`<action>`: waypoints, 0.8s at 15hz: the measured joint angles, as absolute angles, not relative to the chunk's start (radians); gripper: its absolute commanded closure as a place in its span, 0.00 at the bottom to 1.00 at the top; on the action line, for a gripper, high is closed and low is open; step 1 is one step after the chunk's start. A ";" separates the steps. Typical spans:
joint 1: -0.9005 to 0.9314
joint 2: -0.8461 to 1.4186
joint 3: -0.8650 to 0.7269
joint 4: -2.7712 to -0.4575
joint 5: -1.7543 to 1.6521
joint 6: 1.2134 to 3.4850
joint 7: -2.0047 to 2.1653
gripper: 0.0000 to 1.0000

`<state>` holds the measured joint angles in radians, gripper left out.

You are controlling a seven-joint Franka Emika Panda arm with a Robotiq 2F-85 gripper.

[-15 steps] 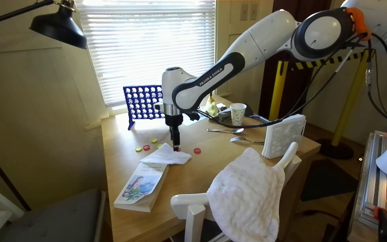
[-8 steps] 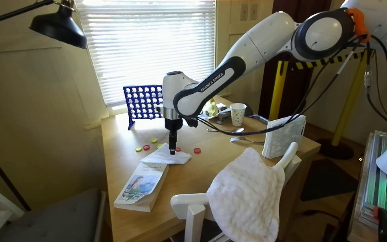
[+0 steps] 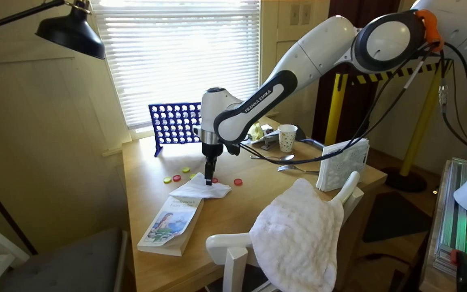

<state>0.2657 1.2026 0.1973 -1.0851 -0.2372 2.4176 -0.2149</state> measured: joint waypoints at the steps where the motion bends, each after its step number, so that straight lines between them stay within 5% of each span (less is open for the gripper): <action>1: 0.263 1.201 0.198 -1.091 -0.237 2.425 -0.210 0.11; 4: 0.254 1.200 0.206 -1.103 -0.236 2.431 -0.205 0.20; 7: 0.248 1.200 0.215 -1.112 -0.234 2.431 -0.204 0.51; 8: 0.247 1.198 0.217 -1.113 -0.234 2.433 -0.204 0.49; 10: 0.242 1.193 0.220 -1.116 -0.234 2.433 -0.204 0.19; 12: 0.238 1.191 0.226 -1.121 -0.233 2.433 -0.203 0.12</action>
<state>0.2375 1.1906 0.2256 -1.1209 -0.2329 2.4326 -0.2033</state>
